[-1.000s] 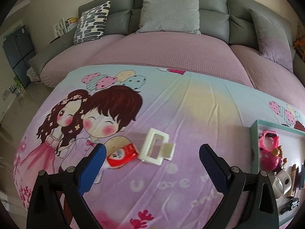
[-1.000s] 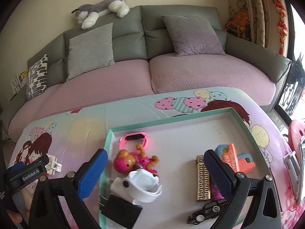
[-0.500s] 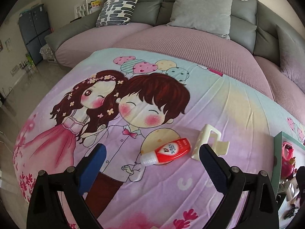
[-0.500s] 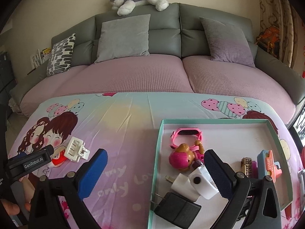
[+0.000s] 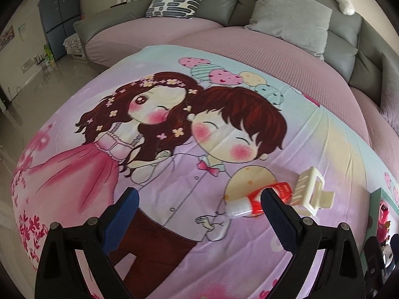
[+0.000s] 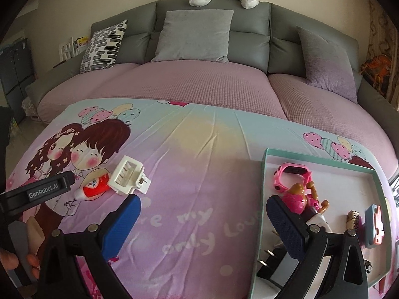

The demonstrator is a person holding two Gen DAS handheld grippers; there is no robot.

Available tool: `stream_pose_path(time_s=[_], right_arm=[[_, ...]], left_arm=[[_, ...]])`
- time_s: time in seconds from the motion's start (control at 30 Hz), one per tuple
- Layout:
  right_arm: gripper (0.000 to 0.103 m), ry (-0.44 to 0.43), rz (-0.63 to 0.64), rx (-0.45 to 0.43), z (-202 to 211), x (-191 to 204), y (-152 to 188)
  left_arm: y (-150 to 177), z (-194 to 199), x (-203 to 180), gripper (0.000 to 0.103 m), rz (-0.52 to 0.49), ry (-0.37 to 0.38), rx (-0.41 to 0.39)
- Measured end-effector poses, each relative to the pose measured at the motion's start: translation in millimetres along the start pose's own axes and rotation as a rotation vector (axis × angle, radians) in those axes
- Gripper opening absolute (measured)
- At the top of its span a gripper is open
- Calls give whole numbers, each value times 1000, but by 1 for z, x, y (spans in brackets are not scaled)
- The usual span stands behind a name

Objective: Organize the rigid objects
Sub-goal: 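Move both tools back toward the red glue bottle and white clip, then grasp the white clip with the right tool while the left tool grasps the red glue bottle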

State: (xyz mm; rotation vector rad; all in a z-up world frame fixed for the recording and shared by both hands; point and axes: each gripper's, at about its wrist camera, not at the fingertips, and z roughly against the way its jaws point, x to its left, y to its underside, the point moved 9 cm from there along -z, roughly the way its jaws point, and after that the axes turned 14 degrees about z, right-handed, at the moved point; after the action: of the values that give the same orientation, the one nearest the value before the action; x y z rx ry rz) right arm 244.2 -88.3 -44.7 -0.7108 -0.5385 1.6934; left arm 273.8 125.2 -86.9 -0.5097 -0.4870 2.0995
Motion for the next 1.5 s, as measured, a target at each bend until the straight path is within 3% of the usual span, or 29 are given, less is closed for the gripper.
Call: stream_pose_path(time_s=[0.43,0.9,1.1,1.23,1.33,1.5], right_arm=[[102,-134,-10,21,-37,46,-2],[102,-176,-2,34,-74,77,-18],[101,-154,8,40,-83,81,-24],[95,-150,-40,49,-89,71,-23],[81,-138,-34,67,-94,70,-23],[68,-133,-35,64,-95,68,-22]], left_arm=[[-1,-15,24,98,76,6,27],[2,-37,26,98,117,1,64],[-1,-39,36,98,159,-3,62],[0,-40,37,98,155,-11,63],[1,-40,34,98,150,-3,65],[2,-40,28,98,140,-5,66]])
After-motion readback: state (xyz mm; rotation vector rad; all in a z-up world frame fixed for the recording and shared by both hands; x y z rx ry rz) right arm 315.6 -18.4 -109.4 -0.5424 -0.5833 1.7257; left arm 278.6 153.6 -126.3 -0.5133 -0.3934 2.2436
